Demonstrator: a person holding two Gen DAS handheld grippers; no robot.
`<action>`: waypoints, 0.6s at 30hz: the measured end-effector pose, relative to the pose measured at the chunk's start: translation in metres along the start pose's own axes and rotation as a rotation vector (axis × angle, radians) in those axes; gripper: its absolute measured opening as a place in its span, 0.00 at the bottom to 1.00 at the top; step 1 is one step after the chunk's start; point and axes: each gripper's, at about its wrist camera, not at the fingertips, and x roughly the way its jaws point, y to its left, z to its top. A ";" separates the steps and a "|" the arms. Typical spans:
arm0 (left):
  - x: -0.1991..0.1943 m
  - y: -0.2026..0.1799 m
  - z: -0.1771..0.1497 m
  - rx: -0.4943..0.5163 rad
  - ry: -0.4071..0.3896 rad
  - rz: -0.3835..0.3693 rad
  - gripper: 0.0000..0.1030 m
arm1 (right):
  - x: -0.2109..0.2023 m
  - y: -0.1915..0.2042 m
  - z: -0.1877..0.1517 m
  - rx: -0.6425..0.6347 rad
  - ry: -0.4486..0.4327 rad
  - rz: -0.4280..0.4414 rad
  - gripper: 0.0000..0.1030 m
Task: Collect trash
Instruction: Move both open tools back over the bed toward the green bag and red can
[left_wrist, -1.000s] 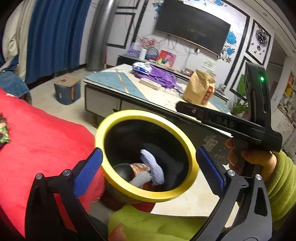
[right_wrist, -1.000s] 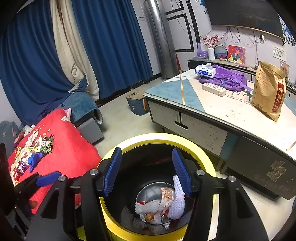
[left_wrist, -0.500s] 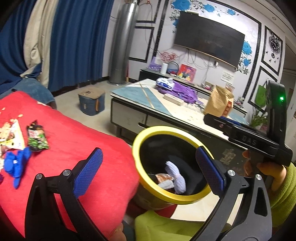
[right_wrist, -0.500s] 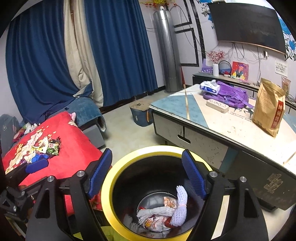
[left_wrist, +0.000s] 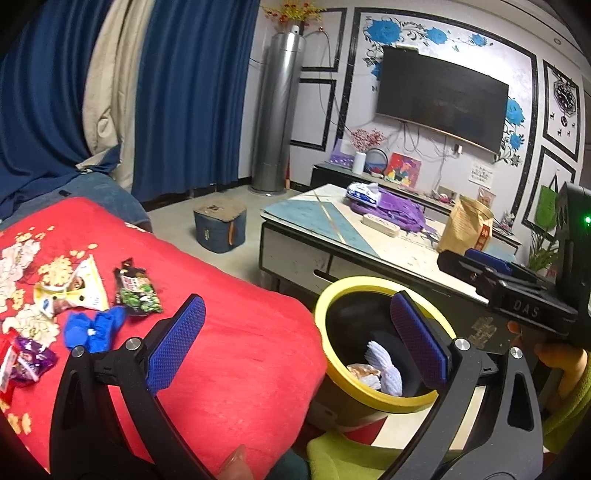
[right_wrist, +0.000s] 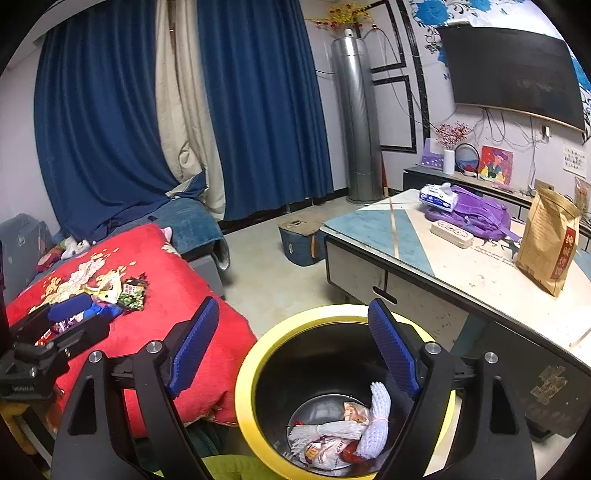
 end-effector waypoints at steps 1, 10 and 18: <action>-0.002 0.003 -0.001 0.000 -0.004 0.006 0.90 | 0.000 0.002 0.000 -0.004 0.000 0.002 0.78; -0.021 0.023 0.003 -0.032 -0.058 0.072 0.90 | -0.004 0.021 0.000 -0.044 -0.012 0.028 0.78; -0.036 0.038 0.007 -0.051 -0.098 0.123 0.90 | -0.006 0.045 -0.001 -0.093 -0.017 0.063 0.78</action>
